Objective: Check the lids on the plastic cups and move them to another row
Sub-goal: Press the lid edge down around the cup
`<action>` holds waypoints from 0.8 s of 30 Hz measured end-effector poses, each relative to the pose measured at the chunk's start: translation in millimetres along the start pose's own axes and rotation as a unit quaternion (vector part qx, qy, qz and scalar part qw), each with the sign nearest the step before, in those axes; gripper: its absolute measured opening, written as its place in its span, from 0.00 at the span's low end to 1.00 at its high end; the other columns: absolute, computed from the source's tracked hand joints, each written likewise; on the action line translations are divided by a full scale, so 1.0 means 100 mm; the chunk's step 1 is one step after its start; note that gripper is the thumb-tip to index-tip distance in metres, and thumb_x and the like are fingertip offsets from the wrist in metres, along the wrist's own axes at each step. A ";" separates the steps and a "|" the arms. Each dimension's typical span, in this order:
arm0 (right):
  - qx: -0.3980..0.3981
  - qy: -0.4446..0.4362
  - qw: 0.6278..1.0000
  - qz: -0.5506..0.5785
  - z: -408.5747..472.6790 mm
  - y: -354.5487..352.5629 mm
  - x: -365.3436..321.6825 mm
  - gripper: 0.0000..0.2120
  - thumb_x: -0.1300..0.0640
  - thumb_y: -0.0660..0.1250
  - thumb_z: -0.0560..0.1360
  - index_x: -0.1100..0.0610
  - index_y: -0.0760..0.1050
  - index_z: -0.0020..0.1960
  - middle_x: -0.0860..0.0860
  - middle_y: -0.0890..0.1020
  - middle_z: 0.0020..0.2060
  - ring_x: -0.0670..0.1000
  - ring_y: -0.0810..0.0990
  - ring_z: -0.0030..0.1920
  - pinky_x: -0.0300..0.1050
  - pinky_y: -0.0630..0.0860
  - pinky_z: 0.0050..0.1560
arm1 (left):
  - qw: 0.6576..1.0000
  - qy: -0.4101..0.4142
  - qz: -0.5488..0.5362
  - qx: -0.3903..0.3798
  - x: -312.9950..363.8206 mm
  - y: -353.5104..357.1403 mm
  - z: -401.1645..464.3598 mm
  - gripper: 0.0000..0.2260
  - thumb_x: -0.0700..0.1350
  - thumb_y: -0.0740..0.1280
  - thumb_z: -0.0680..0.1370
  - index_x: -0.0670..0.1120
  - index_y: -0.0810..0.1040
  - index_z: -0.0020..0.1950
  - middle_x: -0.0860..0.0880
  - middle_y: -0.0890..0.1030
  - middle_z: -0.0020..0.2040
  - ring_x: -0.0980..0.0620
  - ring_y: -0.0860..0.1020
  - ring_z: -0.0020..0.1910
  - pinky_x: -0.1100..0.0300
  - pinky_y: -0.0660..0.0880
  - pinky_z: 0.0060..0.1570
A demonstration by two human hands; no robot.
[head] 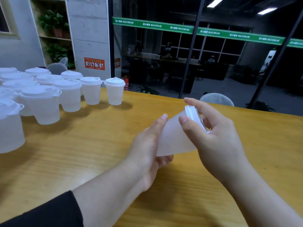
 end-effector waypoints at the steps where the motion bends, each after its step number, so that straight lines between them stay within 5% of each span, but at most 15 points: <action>1: 0.009 0.001 1.000 -0.002 -0.01 -0.01 0.01 0.27 0.36 0.67 0.69 0.39 0.77 0.67 0.39 0.81 0.54 0.36 0.76 0.54 0.27 0.70 0.47 | 1.000 0.009 0.013 -0.006 0.02 0.01 0.00 0.16 0.61 0.72 0.76 0.49 0.83 0.51 0.50 0.80 0.36 0.52 0.75 0.29 0.61 0.68 0.29; 7: -0.008 0.057 0.998 0.003 -0.04 0.03 0.14 0.32 0.28 0.65 0.73 0.40 0.72 0.73 0.37 0.77 0.64 0.33 0.73 0.64 0.25 0.70 0.52 | 1.000 -0.002 -0.002 -0.019 0.02 -0.04 -0.01 0.24 0.62 0.71 0.77 0.45 0.82 0.62 0.48 0.80 0.40 0.52 0.74 0.31 0.60 0.68 0.30; 10: -0.014 0.087 0.996 0.005 -0.10 0.02 0.11 0.24 0.32 0.61 0.73 0.39 0.74 0.66 0.41 0.81 0.61 0.39 0.78 0.62 0.33 0.73 0.55 | 0.999 0.007 -0.025 0.021 0.12 -0.16 -0.09 0.25 0.62 0.72 0.76 0.43 0.81 0.62 0.47 0.80 0.39 0.51 0.75 0.29 0.60 0.71 0.29; 12: -0.037 0.093 0.995 0.006 -0.17 0.01 0.03 0.14 0.38 0.62 0.78 0.37 0.75 0.62 0.38 0.83 0.58 0.39 0.79 0.60 0.38 0.76 0.58 | 0.999 0.025 0.005 0.048 0.21 -0.21 -0.19 0.25 0.62 0.73 0.75 0.43 0.81 0.61 0.47 0.80 0.40 0.50 0.76 0.31 0.59 0.73 0.30; 17: -0.032 0.136 0.981 0.138 -0.37 -0.16 -0.25 0.15 0.46 0.61 0.84 0.42 0.75 0.69 0.40 0.82 0.61 0.39 0.82 0.57 0.45 0.81 0.61 | 0.969 0.157 0.173 0.073 0.95 0.00 -0.60 0.24 0.65 0.71 0.76 0.45 0.81 0.56 0.45 0.80 0.43 0.48 0.75 0.36 0.55 0.73 0.35; 20: -0.045 0.199 0.918 0.339 -0.57 -0.13 -0.44 0.17 0.42 0.57 0.85 0.46 0.79 0.67 0.48 0.85 0.60 0.50 0.82 0.60 0.59 0.80 0.64 | 0.887 0.271 0.371 0.048 1.63 0.50 -0.97 0.19 0.65 0.68 0.78 0.49 0.80 0.50 0.48 0.78 0.40 0.49 0.74 0.34 0.56 0.71 0.33; 24: -0.038 0.268 0.799 0.537 -0.89 -0.10 -0.62 0.23 0.41 0.58 0.84 0.55 0.77 0.69 0.57 0.85 0.61 0.60 0.84 0.60 0.62 0.78 0.63 | 0.683 0.343 0.644 -0.014 2.04 1.28 -1.42 0.17 0.67 0.68 0.77 0.54 0.78 0.50 0.54 0.79 0.43 0.53 0.78 0.41 0.55 0.74 0.37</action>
Point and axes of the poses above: each hand's wrist, its own z-axis towards the middle knuckle, its own y-axis out of the palm, x = y × z, the point moved 10 cm from there along z, towards the middle knuckle
